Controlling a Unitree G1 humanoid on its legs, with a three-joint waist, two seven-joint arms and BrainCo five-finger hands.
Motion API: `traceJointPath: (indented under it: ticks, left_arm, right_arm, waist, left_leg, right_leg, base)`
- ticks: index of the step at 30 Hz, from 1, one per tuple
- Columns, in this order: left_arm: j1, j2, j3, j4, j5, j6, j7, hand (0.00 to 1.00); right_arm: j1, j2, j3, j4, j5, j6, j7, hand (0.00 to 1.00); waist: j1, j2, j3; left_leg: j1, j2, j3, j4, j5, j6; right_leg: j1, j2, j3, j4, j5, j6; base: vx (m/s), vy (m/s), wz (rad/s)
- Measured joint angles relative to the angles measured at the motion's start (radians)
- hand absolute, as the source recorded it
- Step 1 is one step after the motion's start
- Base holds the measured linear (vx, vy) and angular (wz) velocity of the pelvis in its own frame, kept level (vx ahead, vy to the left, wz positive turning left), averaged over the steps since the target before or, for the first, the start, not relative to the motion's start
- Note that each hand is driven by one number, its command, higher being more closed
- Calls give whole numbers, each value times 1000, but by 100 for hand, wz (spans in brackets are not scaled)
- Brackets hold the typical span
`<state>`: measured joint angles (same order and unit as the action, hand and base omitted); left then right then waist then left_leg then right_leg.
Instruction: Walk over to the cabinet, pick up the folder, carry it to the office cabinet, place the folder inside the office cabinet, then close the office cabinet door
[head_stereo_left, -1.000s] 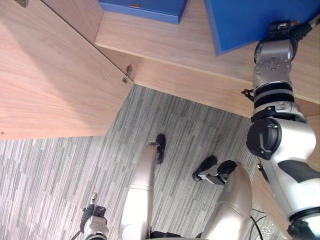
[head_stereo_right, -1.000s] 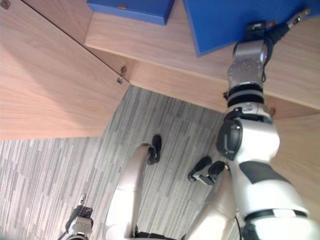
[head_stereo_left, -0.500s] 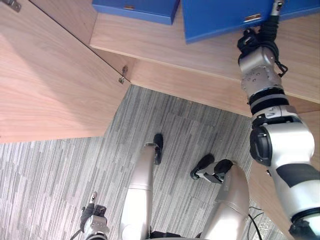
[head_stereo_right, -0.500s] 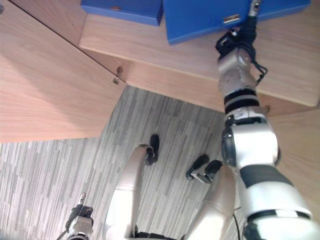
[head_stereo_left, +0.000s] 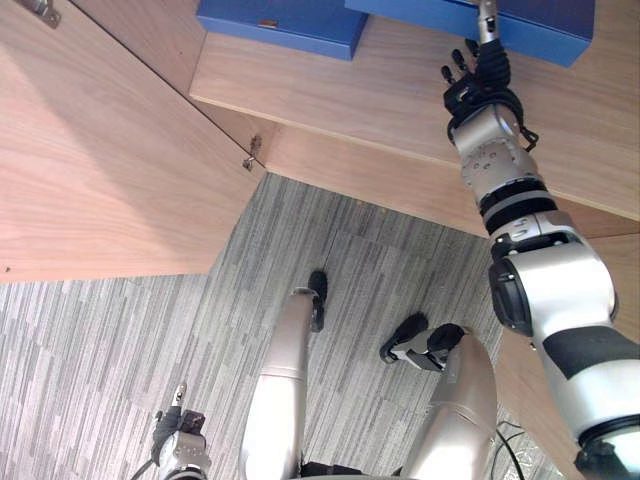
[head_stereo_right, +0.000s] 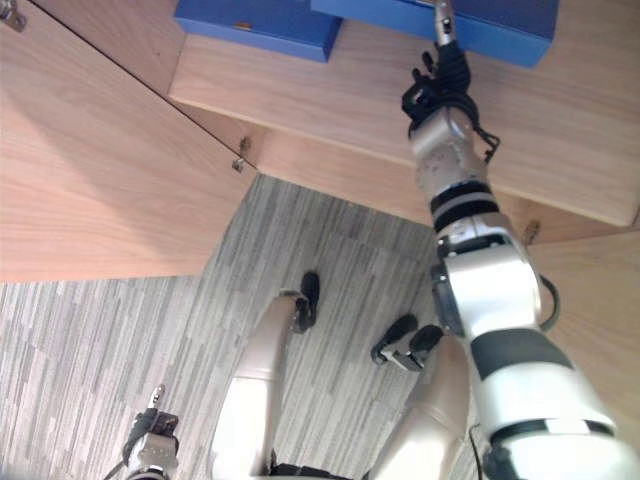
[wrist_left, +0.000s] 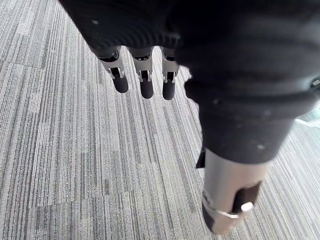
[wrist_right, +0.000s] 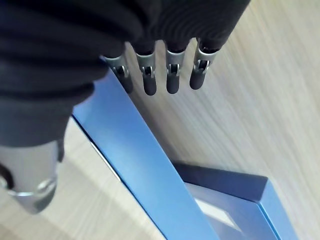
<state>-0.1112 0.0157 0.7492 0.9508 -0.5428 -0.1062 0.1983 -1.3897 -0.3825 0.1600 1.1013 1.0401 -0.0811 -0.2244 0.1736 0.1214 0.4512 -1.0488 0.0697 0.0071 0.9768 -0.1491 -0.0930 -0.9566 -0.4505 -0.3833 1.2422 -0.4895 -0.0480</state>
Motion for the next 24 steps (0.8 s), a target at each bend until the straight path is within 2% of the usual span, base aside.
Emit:
traceJointPath:
  ticks: [3, 5, 6, 7, 9, 10, 12, 14, 18, 24]
  left_arm:
    - [1, 7, 0, 0, 1, 0, -5, 0]
    - [6, 9, 0, -6, 2, 0, -10, 0]
    - [6, 9, 0, -7, 2, 0, -10, 0]
    - [12, 9, 0, -19, 5, 0, -13, 0]
    - [18, 15, -4, -21, 24, 0, -39, 0]
    - [20, 19, -6, -21, 27, 0, -46, 0]
    - [32, 43, -27, -23, 53, 0, -79, 0]
    - [53, 56, -28, -41, 64, 0, -97, 0]
    - [69, 67, -28, -41, 63, -1, -119, 0]
    - [79, 67, -28, -41, 58, -1, -121, 0]
  right_arm:
    - [0, 7, 35, 0, -77, 12, 15, 0]
    - [0, 5, 81, -1, -195, 33, 44, 0]
    - [0, 5, 81, -1, -197, 34, 44, 0]
    - [1, -6, 140, -11, -321, 63, 82, 0]
    - [22, -46, 257, -97, -501, 90, 150, 0]
    - [30, -63, 297, -135, -549, 93, 170, 0]
    - [61, -151, 440, -340, -781, 94, 291, 0]
    - [87, -192, 519, -476, -889, 80, 354, 0]
    - [187, -206, 638, -563, -1041, 69, 464, 0]
    - [312, -186, 731, -646, -1125, 66, 556, 0]
  waist:
    - [7, 0, 0]
    - [10, 0, 0]
    - [10, 0, 0]
    - [9, -1, 0]
    - [5, -3, 2]
    - [3, -4, 2]
    - [-6, -13, 8]
    - [-19, -28, 17]
    - [-22, -46, 27]
    - [-23, -68, 38]
  left_leg:
    - [2, -1, 0, -6, 2, -2]
    - [3, 0, 0, -11, 4, -3]
    - [3, 0, 0, -11, 4, -3]
    - [3, 2, 0, -13, 4, -3]
    - [3, 5, -1, -15, 4, -3]
    - [3, 6, -1, -16, 4, -3]
    - [5, 8, 1, -22, 4, -4]
    - [12, 15, 4, -29, 4, -5]
    - [36, 26, 13, -52, 3, -7]
    - [55, 42, 27, -70, 1, -5]
  right_leg:
    - [0, 0, 0, -1, 0, 0]
    - [0, 2, -1, -5, 0, 0]
    - [0, 2, -1, -5, 0, 0]
    - [0, 5, -2, -8, 0, 0]
    - [0, 9, -2, -13, 3, -4]
    - [0, 10, -2, -14, 3, -4]
    - [0, 13, -3, -19, 2, -1]
    - [4, 21, -3, -29, 4, -1]
    - [24, 36, -3, -59, 11, 6]
    - [41, 54, -3, -96, 32, 5]
  base:
    - [0, 0, 0]
    - [0, 0, 0]
    - [0, 0, 0]
    - [0, 0, 0]
    - [21, 10, -3]
    - [0, 0, 0]
    - [17, 7, -3]
    - [22, 3, -10]
    - [28, 18, -10]
    - [32, 53, -8]
